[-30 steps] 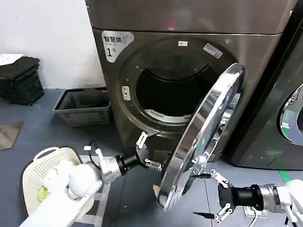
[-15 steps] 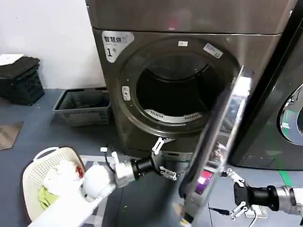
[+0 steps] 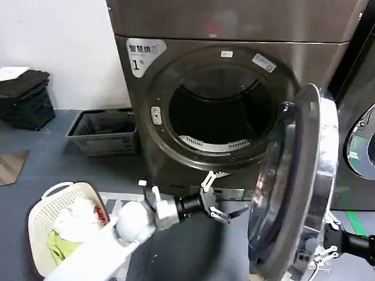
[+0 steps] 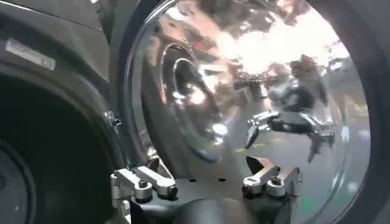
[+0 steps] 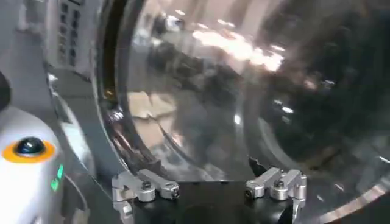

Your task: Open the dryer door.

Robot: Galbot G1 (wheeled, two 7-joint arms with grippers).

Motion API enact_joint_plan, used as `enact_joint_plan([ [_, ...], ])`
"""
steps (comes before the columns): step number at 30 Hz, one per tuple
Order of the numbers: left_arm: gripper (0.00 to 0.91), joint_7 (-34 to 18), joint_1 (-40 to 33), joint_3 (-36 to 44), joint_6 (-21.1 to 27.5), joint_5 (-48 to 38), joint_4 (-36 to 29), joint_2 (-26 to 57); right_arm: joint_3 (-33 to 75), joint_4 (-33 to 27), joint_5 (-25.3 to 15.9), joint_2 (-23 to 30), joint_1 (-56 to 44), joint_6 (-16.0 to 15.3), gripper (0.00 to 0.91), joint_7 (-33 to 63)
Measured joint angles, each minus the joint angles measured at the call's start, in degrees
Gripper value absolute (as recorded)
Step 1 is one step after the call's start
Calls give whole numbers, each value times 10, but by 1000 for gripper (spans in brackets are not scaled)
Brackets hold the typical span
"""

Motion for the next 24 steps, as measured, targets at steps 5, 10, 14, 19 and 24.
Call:
enact_joint_plan([
  [5,907,-1,-18,21,-1,0,14,-12,63,-31,-8,31,-42,12,907,21],
  [10,907,-2,-35,42,-1,-1,26,-24,123,-47,-18,71,-82,17,907,65],
  [14,907,-2,-48,62,-1,1,36,-36,163,-61,-39,101,-101,16,907,101],
  [19,907,-4,-63,88,-3,3,51,-52,206,-68,-45,142,-121,5,907,176],
  [24,907,-4,-80,113,-5,3,68,-74,244,-80,-64,177,-127,-9,907,245],
])
